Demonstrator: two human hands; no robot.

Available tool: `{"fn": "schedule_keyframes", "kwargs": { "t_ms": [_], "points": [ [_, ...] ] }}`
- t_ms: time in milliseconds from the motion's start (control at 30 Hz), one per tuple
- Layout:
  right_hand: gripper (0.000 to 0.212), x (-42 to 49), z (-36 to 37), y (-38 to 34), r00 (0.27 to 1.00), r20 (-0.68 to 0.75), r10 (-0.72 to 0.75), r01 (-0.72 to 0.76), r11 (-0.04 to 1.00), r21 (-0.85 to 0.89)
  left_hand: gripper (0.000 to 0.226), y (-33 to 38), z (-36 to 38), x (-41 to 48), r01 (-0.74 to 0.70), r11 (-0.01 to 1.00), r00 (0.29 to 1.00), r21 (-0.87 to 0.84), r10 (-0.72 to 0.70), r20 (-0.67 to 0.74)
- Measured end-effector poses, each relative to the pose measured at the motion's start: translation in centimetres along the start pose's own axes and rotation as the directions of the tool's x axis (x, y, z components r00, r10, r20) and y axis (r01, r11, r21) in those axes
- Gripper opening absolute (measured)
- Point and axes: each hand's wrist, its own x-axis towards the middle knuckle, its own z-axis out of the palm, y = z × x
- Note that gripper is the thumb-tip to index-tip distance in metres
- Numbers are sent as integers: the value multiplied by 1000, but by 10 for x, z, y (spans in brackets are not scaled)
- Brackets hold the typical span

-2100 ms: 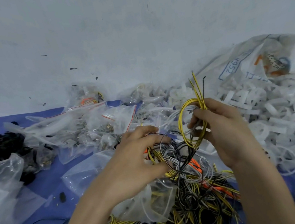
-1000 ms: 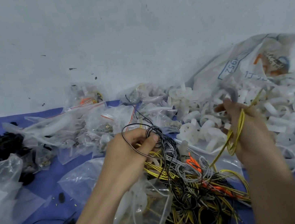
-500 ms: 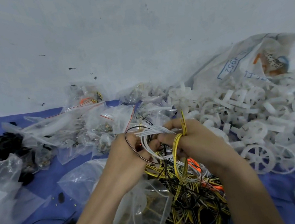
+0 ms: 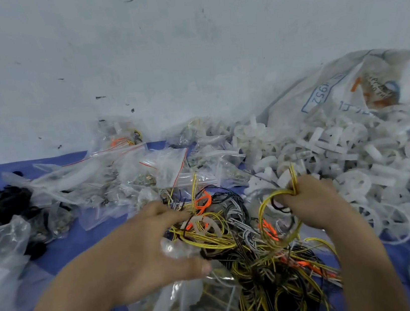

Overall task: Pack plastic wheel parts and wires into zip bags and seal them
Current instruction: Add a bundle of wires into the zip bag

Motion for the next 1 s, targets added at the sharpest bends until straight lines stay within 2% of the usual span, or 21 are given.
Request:
{"fn": "schedule_keyframes", "kwargs": {
  "t_ms": [33, 100, 167, 300, 367, 467, 533, 633, 667, 733, 767, 833, 900, 1000],
  "points": [
    [46, 0, 0, 4, 999, 32, 27, -27, 999, -27, 107, 2, 3, 0, 27, 998, 999, 51, -27, 16],
    [42, -1, 1, 8, 991, 110, 72, -74, 997, 10, 105, 6, 8, 2, 50, 994, 999, 98, -50, -1],
    [36, -2, 2, 9, 981, 172, 93, -94, 996, -1, 94, 6, 10, 5, 55, 996, 998, 76, -57, 19],
    [30, 0, 2, 8, 974, 190, 125, -107, 989, -99, 93, -4, 4, 4, 75, 997, 992, 0, -74, 103],
    [29, -2, 1, 6, 963, 234, 134, -120, 990, -74, 85, -6, 1, 2, 51, 999, 998, 11, -51, 28],
    [28, -4, -1, 9, 960, 252, 126, -116, 992, -55, 66, -3, -2, 5, 17, 1000, 980, -13, -19, -197],
    [25, -5, -6, 11, 976, 202, 77, -87, 995, 39, 54, 1, -6, 8, 20, 994, 905, -105, -63, -421],
    [23, -8, -13, 9, 993, 117, -15, -28, 933, 359, 43, 10, -13, 8, -88, 974, 659, -208, -99, -745],
    [25, -10, -16, 8, 996, 83, -33, -10, 879, 476, 44, 11, -15, 8, -133, 971, 584, -200, -86, -807],
    [22, -14, -19, 5, 999, 22, -27, 8, 786, 618, 43, 12, -17, 7, -172, 965, 519, -198, -83, -851],
    [21, -15, -21, 5, 1000, -10, -21, 23, 801, 598, 40, 11, -17, 7, -156, 969, 525, -194, -84, -847],
    [27, -13, -21, 7, 996, -89, 4, 31, 925, 380, 34, 10, -15, 8, -101, 973, 603, -207, -106, -791],
    [23, -11, -21, 9, 986, -159, 43, -14, 983, 181, 30, 10, -14, 9, -84, 965, 671, -248, -129, -730],
    [19, -11, -22, 11, 973, -214, 91, -54, 983, 175, 24, 13, -13, 7, -80, 962, 689, -262, -137, -712]
  ]
}}
